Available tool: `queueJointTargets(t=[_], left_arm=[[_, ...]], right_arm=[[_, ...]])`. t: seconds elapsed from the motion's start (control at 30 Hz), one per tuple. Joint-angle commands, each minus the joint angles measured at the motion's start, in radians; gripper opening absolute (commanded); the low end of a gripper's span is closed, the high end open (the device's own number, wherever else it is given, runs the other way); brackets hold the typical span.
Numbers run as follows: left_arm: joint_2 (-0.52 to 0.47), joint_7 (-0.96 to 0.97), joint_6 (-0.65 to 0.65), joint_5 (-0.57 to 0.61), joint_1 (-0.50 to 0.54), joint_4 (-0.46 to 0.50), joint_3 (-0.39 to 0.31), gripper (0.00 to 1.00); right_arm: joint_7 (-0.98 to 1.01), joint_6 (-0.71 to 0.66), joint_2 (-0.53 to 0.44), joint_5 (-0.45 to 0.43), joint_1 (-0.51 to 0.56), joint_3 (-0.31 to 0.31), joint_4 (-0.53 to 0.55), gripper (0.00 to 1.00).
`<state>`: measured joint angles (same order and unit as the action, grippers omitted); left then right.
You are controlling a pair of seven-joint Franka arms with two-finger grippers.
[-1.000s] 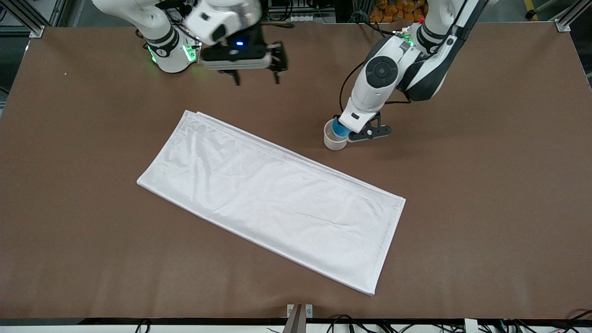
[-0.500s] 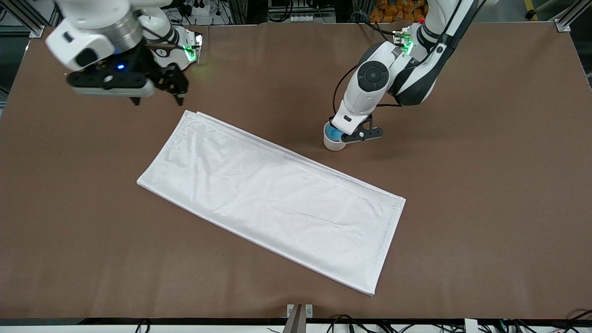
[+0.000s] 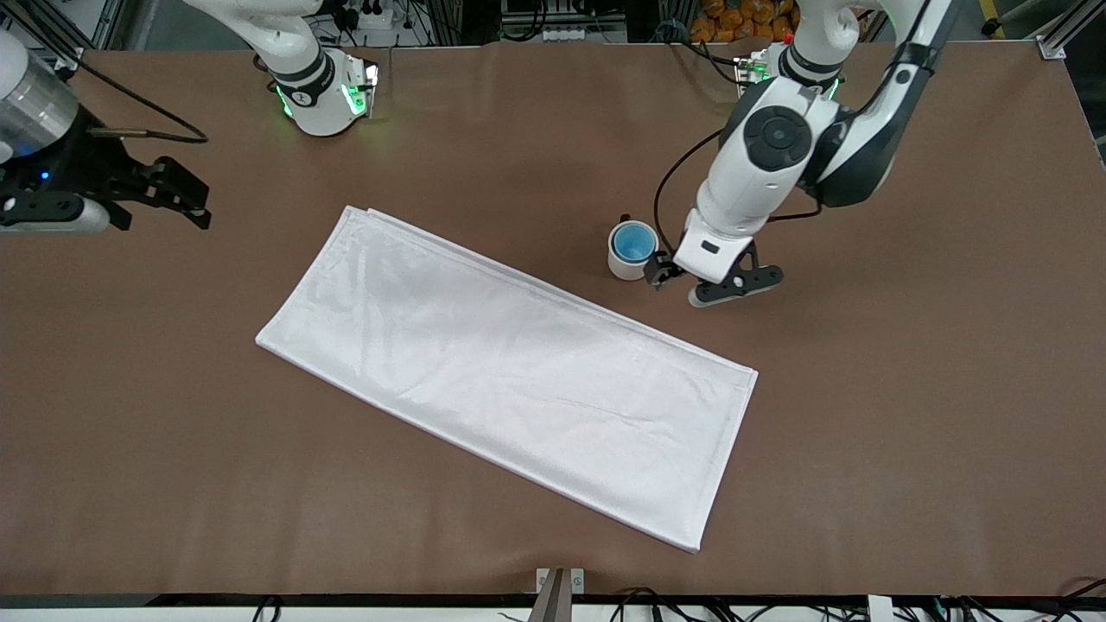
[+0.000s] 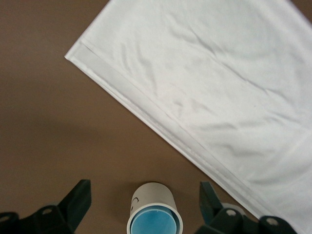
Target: Place blue cup into white mug on table
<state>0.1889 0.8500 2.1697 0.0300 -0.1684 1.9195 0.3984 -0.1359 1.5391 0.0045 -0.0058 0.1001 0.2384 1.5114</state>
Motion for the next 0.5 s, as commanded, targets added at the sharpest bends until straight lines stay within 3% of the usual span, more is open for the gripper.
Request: queueJointTargets(t=[0.0,0.1,0.2,0.47], left_arm=[[-0.005,-0.002,-0.143,0.108,0.041,-0.100,0.005,1.00],[-0.008,-0.028,-0.200,0.165,0.076,-0.137,0.005,1.00],[-0.055,-0.150,-0.220,0.171,0.111,-0.116,-0.007,1.00],[-0.181,-0.547,-0.281,0.113,0.110,-0.041,-0.177,1.00]], right_arm=[[0.038,0.007,-0.038,0.024,0.006,-0.018,0.043,1.00],[0.035,0.001,-0.041,0.023,0.003,-0.022,0.035,1.00],[0.035,0.001,-0.052,0.023,0.000,-0.027,0.035,1.00],[0.039,-0.001,-0.052,0.023,-0.033,-0.062,0.035,1.00]])
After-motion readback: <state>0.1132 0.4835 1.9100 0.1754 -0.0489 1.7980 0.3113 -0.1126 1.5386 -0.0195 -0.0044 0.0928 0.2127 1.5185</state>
